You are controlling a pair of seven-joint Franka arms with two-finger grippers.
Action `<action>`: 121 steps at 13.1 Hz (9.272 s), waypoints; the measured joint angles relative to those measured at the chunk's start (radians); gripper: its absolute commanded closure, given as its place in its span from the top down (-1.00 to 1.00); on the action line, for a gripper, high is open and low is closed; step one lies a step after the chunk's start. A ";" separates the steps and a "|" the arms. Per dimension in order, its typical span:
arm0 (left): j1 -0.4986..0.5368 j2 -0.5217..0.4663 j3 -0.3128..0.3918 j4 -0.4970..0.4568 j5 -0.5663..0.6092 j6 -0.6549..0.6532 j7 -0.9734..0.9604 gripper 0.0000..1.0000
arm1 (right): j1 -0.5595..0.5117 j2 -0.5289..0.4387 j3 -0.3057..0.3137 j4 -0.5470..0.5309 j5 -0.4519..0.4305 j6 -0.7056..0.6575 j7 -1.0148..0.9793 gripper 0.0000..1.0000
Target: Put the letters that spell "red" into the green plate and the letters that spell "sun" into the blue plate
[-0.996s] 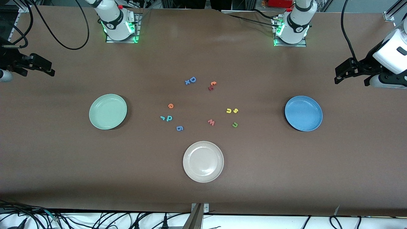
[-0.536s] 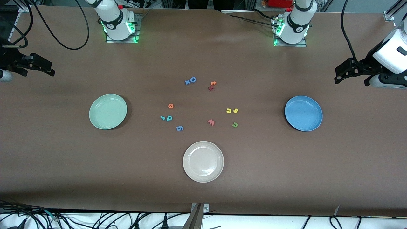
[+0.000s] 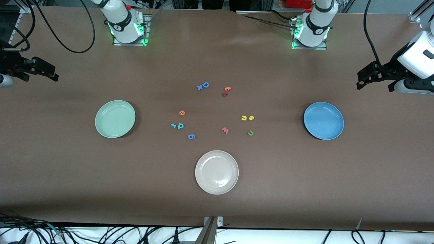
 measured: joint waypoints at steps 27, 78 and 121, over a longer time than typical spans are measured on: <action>0.000 0.000 0.000 0.000 0.000 0.000 0.000 1.00 | 0.000 0.000 0.000 0.000 0.000 -0.025 0.000 1.00; -0.245 0.548 -0.159 -0.224 -0.023 0.685 -0.877 1.00 | 0.616 0.557 0.015 -0.371 0.001 0.948 1.023 0.06; -0.353 0.705 -0.104 -0.193 0.108 0.881 -1.446 -0.54 | 0.574 0.462 -0.364 -0.265 0.105 0.498 0.254 0.69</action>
